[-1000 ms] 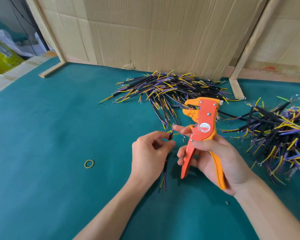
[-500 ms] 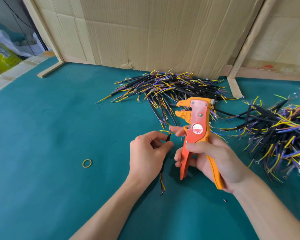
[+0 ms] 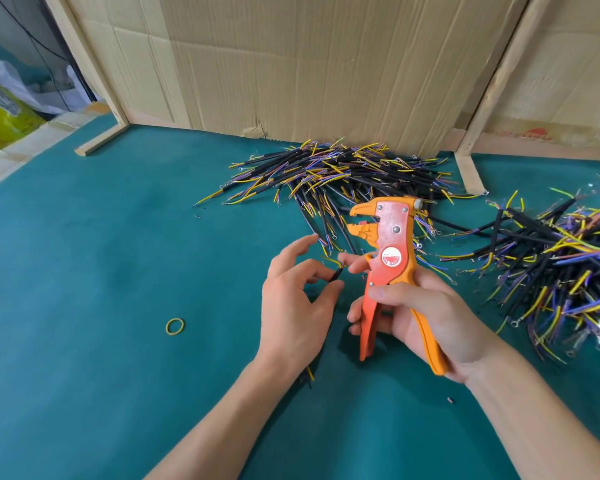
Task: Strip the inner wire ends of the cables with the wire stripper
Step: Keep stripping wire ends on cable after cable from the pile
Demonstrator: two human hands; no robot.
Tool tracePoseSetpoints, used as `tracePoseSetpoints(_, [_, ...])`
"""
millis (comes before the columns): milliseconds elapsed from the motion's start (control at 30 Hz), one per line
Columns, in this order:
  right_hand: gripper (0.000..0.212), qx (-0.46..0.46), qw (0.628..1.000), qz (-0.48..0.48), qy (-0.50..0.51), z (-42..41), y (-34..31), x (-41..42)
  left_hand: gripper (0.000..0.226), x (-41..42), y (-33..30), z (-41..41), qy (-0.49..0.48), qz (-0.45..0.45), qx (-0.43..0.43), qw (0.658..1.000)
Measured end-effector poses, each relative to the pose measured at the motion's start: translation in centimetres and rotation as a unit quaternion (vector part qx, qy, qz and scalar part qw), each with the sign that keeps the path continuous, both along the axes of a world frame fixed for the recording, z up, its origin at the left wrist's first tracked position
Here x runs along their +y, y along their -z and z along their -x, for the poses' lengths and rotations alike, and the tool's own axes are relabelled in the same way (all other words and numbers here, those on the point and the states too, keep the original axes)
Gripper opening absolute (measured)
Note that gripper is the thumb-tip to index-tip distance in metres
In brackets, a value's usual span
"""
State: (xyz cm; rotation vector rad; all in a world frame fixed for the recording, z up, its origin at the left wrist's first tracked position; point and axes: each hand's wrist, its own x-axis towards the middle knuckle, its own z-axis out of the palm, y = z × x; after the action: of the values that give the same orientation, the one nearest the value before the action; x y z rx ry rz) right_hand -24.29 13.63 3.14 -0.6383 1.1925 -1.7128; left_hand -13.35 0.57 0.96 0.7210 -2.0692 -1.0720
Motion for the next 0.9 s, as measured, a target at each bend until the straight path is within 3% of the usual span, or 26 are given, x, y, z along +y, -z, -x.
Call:
tracePoseSetpoints(267, [0.049, -0.009, 1.000, -0.002, -0.012, 0.03, 0.12, 0.19, 0.009, 0.17, 0.44, 0.02, -0.024, 0.097, 0.004, 0.995])
tracePoseSetpoints(500, [0.046, -0.020, 1.000, -0.016, -0.009, 0.13, 0.09, 0.28, 0.010, 0.20, 0.92, 0.12, -0.004, 0.225, -0.005, 0.974])
tracePoseSetpoints(700, [0.038, -0.033, 0.999, -0.004, -0.007, 0.13, -0.04, 0.23, 0.008, 0.08, 0.70, 0.10, -0.037, 0.162, 0.005, 0.986])
tracePoseSetpoints(900, [0.040, -0.054, 0.998, 0.001, -0.021, 0.15, -0.11, 0.22, 0.014, -0.49, 0.50, -0.09, -0.041, -0.056, 0.043, 0.997])
